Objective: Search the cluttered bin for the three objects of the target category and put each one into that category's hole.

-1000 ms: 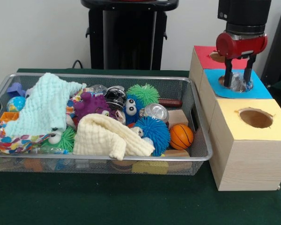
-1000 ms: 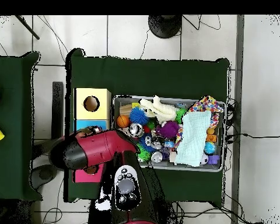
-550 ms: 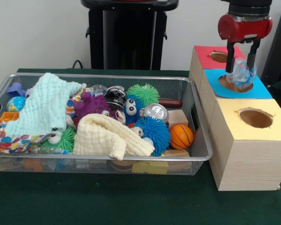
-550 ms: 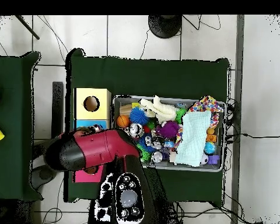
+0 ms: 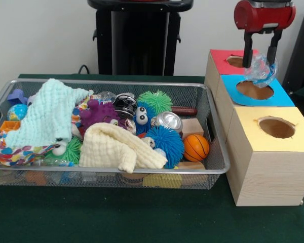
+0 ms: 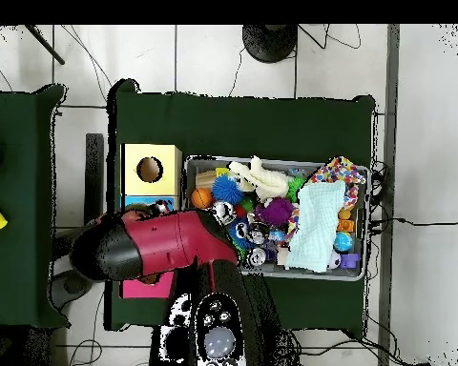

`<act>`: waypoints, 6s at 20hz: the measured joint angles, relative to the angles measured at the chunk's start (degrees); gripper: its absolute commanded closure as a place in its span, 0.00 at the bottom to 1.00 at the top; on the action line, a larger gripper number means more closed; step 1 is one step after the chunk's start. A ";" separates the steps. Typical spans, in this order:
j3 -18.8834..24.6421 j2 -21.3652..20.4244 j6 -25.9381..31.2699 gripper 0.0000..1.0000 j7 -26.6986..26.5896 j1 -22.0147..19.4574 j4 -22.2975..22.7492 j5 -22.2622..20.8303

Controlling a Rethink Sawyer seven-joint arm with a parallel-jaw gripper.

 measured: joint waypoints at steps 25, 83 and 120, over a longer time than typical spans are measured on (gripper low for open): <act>-0.41 8.77 -7.66 0.00 0.00 -0.02 -0.04 -0.36; -10.35 10.62 -13.91 0.00 0.00 7.96 -1.20 -0.34; -11.16 5.16 -9.58 0.00 0.01 -0.37 -3.81 -0.38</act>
